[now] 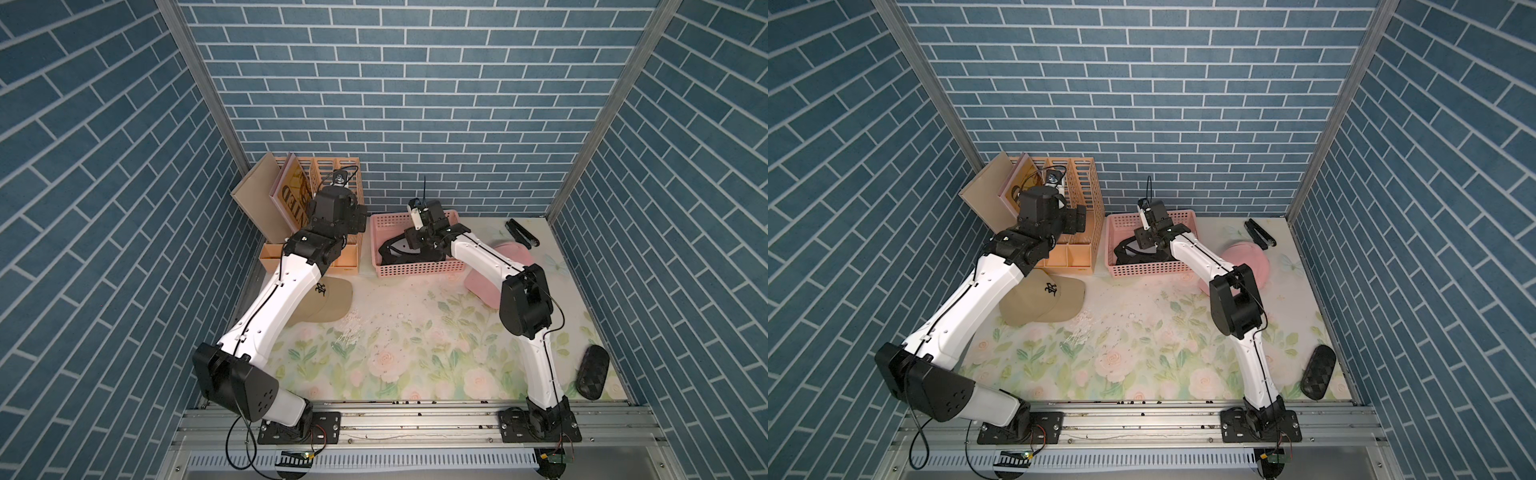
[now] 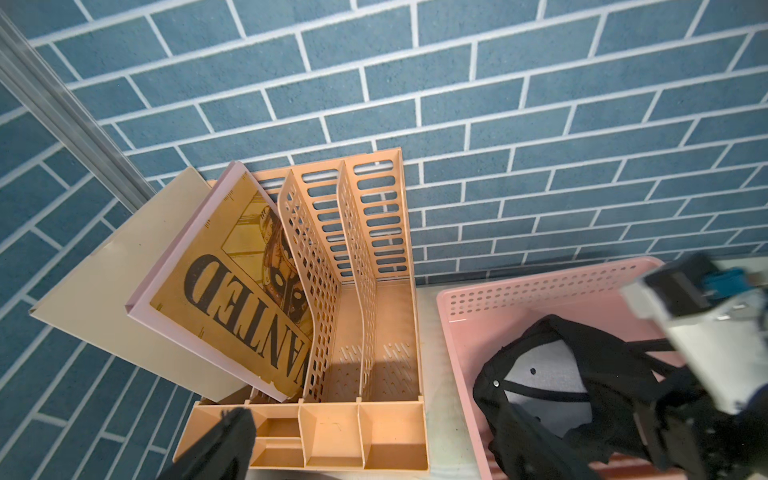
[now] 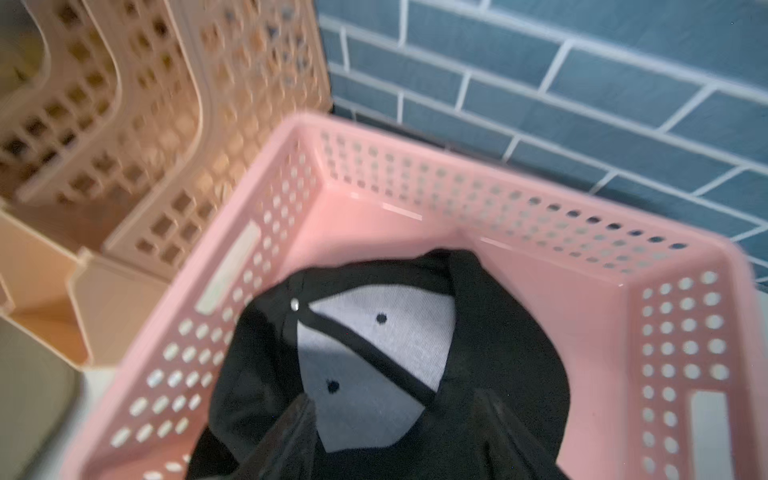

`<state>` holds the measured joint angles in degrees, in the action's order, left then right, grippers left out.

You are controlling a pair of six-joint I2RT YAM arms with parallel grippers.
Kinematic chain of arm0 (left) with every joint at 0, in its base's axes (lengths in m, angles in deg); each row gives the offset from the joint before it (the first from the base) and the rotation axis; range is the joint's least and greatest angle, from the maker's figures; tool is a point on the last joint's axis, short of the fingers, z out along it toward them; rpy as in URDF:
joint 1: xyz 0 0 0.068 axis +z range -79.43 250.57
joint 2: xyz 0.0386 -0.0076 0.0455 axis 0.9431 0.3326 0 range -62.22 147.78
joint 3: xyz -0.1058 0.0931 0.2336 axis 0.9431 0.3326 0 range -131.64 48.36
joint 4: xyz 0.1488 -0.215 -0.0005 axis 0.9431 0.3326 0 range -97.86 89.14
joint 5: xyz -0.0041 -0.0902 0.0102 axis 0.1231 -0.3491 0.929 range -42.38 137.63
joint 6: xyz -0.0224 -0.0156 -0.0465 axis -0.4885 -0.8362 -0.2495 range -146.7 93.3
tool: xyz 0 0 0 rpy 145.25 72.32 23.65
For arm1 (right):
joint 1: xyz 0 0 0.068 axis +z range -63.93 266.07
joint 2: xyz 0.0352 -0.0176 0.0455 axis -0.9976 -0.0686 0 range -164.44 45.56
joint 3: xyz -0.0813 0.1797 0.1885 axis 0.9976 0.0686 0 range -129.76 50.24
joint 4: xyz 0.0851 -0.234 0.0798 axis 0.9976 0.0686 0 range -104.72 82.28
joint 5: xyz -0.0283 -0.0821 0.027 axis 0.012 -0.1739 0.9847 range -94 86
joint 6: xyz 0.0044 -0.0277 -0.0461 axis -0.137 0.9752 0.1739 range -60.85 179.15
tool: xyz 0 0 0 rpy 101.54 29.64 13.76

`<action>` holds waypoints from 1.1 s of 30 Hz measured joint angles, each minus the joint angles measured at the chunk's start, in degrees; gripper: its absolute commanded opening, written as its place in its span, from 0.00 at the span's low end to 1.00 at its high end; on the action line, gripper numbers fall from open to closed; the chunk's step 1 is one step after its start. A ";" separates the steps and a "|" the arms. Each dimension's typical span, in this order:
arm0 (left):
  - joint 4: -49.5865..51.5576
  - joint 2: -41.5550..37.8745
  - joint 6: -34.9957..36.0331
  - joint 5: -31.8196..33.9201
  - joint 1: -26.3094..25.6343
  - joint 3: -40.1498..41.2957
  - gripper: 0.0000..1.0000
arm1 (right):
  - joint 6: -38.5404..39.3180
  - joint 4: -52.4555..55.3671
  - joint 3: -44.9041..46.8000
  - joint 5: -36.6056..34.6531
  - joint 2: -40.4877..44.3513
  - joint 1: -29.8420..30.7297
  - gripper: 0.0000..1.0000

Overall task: Turn the baseball cap inside out
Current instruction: Pick up the baseball cap from the basket.

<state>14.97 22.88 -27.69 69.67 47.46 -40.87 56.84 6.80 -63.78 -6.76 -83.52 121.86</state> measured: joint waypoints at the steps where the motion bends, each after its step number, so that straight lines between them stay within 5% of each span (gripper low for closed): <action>1: -0.02 0.07 0.04 0.04 -0.66 0.66 0.95 | 2.21 1.64 -0.04 0.72 -0.72 0.15 0.62; 11: 0.87 1.20 -0.15 -0.46 -4.17 4.39 0.96 | 16.15 7.72 -0.04 7.93 -1.31 -0.09 0.61; 33: 1.81 1.20 -0.57 -1.14 -4.28 4.31 0.96 | 19.10 8.31 -4.48 11.91 -5.75 -2.43 0.60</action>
<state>16.78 24.08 -28.26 68.53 43.18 -36.56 75.95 15.10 -68.26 5.15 -89.27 119.43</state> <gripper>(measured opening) 0.957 0.584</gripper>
